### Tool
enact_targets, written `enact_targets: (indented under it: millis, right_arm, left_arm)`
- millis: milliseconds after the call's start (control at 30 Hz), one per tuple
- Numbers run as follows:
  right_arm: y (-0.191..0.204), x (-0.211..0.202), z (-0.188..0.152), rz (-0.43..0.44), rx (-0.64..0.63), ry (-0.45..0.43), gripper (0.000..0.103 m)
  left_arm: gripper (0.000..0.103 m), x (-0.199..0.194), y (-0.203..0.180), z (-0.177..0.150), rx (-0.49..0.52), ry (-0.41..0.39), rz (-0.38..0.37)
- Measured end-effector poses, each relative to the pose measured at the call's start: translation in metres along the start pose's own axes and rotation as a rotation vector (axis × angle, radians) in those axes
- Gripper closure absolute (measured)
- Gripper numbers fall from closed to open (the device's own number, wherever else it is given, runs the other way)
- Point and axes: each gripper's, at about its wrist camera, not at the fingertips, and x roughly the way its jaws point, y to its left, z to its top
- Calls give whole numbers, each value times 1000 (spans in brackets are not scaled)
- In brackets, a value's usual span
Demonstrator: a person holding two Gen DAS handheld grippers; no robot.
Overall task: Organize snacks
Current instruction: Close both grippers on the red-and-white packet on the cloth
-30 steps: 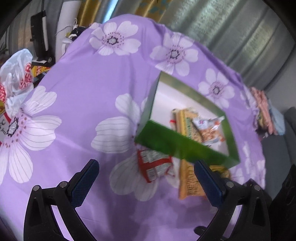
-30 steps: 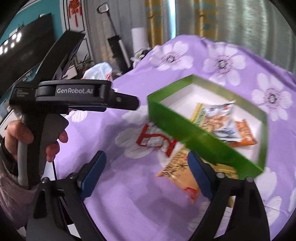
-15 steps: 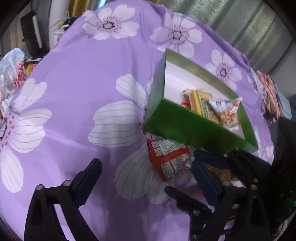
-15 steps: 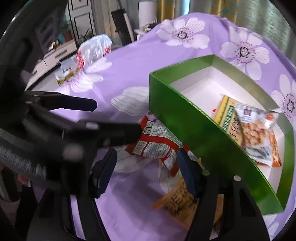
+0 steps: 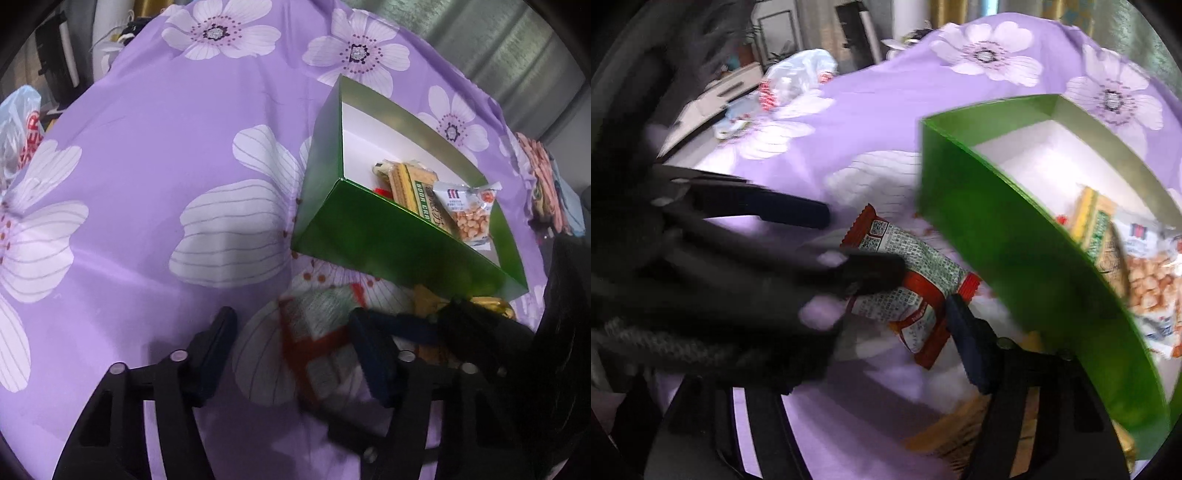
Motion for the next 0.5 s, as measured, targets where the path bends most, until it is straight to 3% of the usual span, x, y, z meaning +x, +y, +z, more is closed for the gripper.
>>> enact_targets:
  millis: [167,333,500]
  right_arm:
    - [14,-12,-8,75,29,-19,36]
    - [14,-11,-14,25,54,-6,32]
    - [12,-7,-11,12,64,2,25]
  left_arm:
    - [45,-13,6,-11,16,4,41]
    - [45,-18,13,-18,19,12,62]
    - [45,-18,15,-20,-2,10,35]
